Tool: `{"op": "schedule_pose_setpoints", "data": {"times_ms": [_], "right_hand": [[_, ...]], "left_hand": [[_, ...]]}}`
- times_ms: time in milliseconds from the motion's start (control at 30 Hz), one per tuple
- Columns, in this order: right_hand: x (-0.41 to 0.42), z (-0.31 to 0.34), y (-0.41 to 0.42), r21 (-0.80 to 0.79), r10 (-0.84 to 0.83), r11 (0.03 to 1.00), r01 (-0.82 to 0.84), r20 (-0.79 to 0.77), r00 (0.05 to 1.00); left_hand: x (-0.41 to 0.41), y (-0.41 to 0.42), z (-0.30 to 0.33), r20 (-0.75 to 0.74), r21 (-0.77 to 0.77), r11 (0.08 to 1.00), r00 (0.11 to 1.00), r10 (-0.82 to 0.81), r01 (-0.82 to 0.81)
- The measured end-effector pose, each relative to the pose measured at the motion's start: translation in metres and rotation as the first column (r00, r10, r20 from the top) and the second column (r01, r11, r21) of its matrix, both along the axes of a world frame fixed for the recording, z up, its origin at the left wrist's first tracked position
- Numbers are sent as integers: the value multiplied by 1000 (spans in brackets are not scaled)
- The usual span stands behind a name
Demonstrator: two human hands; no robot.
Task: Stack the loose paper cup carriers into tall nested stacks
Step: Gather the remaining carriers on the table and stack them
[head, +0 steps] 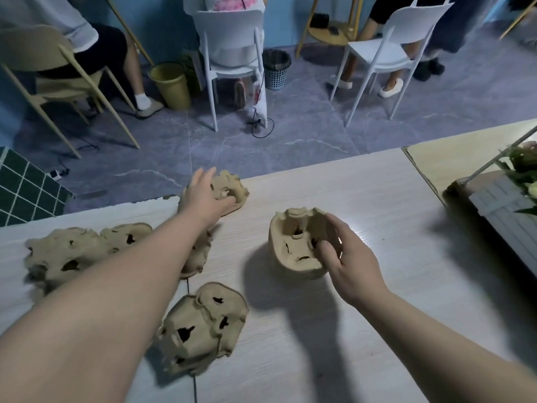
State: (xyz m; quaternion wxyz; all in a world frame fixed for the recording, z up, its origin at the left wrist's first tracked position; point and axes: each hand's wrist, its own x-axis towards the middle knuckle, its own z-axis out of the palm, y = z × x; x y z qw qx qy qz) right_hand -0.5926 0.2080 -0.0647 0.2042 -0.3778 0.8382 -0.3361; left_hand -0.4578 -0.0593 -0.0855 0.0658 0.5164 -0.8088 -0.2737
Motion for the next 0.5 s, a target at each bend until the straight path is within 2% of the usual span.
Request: {"op": "schedule_pose_setpoints", "data": {"times_ms": [200,500], "right_hand": [[7,0,-5,4,-36,999,36,-13,999],[21,3,-7,30,-80,996,81,-14,997]], "left_hand": [[-4,-17,-9,85,-10,998,994,-64,65],[7,11,-11,149,-16,999,988,35,-33]]}}
